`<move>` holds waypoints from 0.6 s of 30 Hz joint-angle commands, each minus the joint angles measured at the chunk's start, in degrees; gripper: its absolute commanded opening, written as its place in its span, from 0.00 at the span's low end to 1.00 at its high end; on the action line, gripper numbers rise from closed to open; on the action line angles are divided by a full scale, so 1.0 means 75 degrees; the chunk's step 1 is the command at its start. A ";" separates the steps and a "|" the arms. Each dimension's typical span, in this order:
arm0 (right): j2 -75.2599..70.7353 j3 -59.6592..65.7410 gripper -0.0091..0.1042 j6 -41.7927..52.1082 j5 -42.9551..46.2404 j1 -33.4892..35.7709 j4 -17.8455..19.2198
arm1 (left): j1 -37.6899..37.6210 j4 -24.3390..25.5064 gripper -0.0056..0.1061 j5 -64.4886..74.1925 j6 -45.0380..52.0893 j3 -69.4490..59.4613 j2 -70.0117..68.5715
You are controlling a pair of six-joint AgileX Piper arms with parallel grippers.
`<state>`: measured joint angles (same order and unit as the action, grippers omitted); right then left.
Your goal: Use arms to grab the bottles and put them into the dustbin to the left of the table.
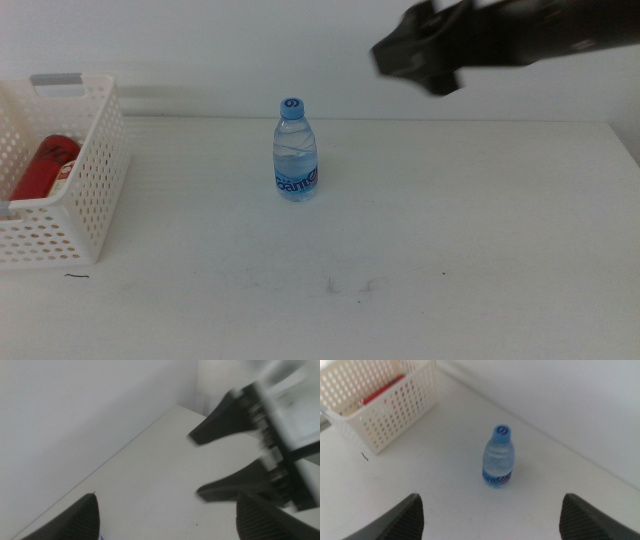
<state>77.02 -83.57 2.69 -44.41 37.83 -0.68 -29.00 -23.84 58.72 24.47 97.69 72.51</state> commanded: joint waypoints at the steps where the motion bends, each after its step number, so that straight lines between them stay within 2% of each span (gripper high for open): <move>1: -0.0284 0.0003 0.86 -0.0045 -0.0203 -0.0018 0.0209 | -0.0016 -0.0027 0.89 -0.0102 -0.0067 0.0009 -0.0045; 9: -0.0350 0.0003 0.86 -0.0045 -0.0054 -0.0018 0.0018 | -0.0016 -0.0010 0.89 -0.0104 -0.0067 0.0023 -0.0045; 12: -0.0350 0.0003 0.86 -0.0045 -0.0054 -0.0018 0.0018 | -0.0030 0.1024 0.89 -0.0675 -0.0460 -0.0056 -0.0092; 14: -0.0350 0.0003 0.86 -0.0045 -0.0054 -0.0018 0.0018 | -0.0030 0.1443 0.89 -0.1185 -0.0953 -0.0686 -0.0289; 17: -0.0350 0.0003 0.86 -0.0045 -0.0073 -0.0018 0.0017 | -0.0030 0.2225 0.89 -0.3366 -0.1613 -0.2838 -0.0918; 18: -0.0350 0.0003 0.86 -0.0045 -0.0073 -0.0018 0.0017 | -0.0030 0.2711 0.89 -0.4594 -0.1788 -0.3847 -0.1083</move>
<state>74.74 -83.57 2.18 -45.04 37.83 -0.71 -29.00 -7.31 32.48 13.99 76.08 65.89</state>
